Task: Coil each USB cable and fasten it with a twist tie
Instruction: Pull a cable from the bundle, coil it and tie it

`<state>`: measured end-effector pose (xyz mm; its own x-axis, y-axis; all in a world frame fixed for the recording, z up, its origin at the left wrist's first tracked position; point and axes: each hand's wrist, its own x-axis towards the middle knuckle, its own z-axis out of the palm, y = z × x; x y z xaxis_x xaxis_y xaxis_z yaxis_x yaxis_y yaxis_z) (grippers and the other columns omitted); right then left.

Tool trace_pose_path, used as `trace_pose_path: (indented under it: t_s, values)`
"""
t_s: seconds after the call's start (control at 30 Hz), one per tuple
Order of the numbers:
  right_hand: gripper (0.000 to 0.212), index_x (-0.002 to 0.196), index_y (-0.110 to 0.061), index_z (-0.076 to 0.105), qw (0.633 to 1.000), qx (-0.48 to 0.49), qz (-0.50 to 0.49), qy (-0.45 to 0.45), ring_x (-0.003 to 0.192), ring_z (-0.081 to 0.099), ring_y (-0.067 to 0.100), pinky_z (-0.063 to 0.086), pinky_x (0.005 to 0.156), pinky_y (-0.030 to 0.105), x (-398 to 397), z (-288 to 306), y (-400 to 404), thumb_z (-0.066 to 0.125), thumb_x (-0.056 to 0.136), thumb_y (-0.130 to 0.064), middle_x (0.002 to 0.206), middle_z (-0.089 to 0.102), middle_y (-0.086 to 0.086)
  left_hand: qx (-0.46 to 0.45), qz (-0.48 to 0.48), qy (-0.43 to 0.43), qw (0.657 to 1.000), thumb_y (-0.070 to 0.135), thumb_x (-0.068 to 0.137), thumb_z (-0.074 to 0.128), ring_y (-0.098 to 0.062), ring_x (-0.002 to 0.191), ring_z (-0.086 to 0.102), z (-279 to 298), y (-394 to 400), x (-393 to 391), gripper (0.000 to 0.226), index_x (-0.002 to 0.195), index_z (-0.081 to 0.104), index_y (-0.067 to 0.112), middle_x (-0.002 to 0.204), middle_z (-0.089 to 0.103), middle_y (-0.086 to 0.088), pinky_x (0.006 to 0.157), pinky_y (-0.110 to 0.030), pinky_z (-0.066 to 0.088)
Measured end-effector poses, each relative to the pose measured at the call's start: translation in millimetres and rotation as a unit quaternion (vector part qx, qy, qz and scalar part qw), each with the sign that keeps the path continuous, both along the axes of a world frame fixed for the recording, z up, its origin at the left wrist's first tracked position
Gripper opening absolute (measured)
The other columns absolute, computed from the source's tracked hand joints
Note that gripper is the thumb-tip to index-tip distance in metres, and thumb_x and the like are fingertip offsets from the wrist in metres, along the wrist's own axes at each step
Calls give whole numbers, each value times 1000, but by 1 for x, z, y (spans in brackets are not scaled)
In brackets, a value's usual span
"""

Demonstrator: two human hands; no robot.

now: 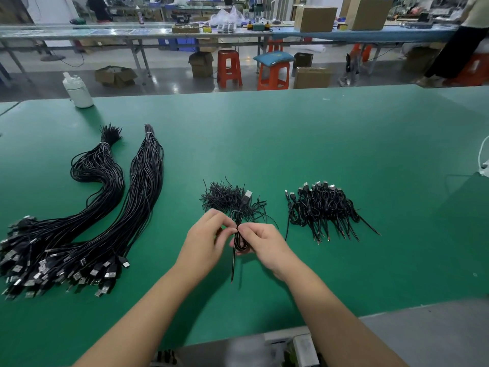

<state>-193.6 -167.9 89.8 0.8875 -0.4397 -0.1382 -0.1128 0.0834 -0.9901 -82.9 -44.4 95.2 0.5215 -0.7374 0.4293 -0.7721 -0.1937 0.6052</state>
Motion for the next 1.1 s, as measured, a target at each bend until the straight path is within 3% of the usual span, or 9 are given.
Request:
trace_pose_path:
  t_s: [0.13, 0.27, 0.43, 0.53, 0.6, 0.73, 0.8, 0.93, 1.1]
  values:
    - [23, 105, 0, 71, 998, 70, 6, -8, 86, 70, 21, 61, 78, 34, -2, -2, -3, 53, 102, -14, 83, 74, 7, -29, 38, 167, 985, 12, 80, 79, -1, 76, 56, -4, -2, 6, 26, 89, 60, 27, 99, 52, 2, 72, -10, 44]
    - [20, 103, -3, 73, 996, 84, 37, 22, 88, 74, 22, 61, 76, 32, -5, -4, -9, 60, 98, -17, 91, 76, 16, 17, 44, 223, 974, 26, 74, 85, -2, 78, 59, -16, -1, 18, 35, 96, 59, 34, 108, 47, 6, 75, -11, 46]
    - [16, 98, -6, 72, 993, 37, 2, 112, 80, 75, 25, 62, 78, 38, -3, -10, -22, 69, 93, -21, 84, 77, 11, 77, 53, 137, 986, 37, 92, 65, 0, 87, 55, -47, 1, 31, 15, 100, 62, 24, 116, 44, 8, 90, -26, 47]
    - [14, 94, -15, 71, 979, -75, -31, 189, 69, 75, 19, 63, 68, 34, -5, -3, -42, 71, 91, -29, 77, 76, 6, 159, 134, -38, 977, 34, 98, 54, -25, 100, 56, -63, 12, 55, 21, 104, 65, 17, 126, 49, -5, 92, -41, 46]
    - [22, 88, -15, 70, 945, -196, -62, 254, 59, 73, 16, 60, 58, 29, -5, 3, -61, 65, 95, -35, 71, 74, 6, 183, 160, -108, 964, 25, 96, 58, -36, 101, 58, -71, 24, 71, 19, 101, 67, 9, 122, 54, -16, 88, -45, 47]
    - [47, 68, -9, 58, 802, -458, -101, 370, 50, 61, 17, 49, 46, 29, -1, 9, -104, 46, 103, -39, 59, 62, 2, 201, 182, -117, 955, 28, 92, 43, -32, 94, 55, -86, 40, 76, 32, 97, 68, 8, 107, 60, -11, 79, -42, 45]
    - [48, 60, -10, 50, 770, -495, -126, 383, 49, 51, 17, 36, 43, 25, 2, 6, -124, 49, 101, -36, 56, 54, 2, 199, 184, -116, 956, 29, 88, 36, -30, 93, 55, -89, 42, 74, 39, 95, 68, 9, 103, 61, -8, 78, -41, 44]
    - [48, 61, -11, 46, 731, -523, -164, 406, 58, 52, 23, 37, 51, 27, 6, -4, -149, 49, 100, -38, 61, 51, 3, 189, 190, -108, 957, 28, 85, 37, -27, 92, 54, -88, 39, 76, 36, 93, 68, 10, 101, 61, -6, 77, -40, 44]
    - [48, 65, -15, 51, 665, -565, -140, 468, 50, 46, 16, 28, 48, 23, 5, -16, -157, 49, 99, -49, 60, 54, -2, 182, 194, -116, 957, 21, 83, 46, -26, 92, 55, -91, 40, 76, 26, 93, 68, 10, 100, 61, -5, 79, -39, 44]
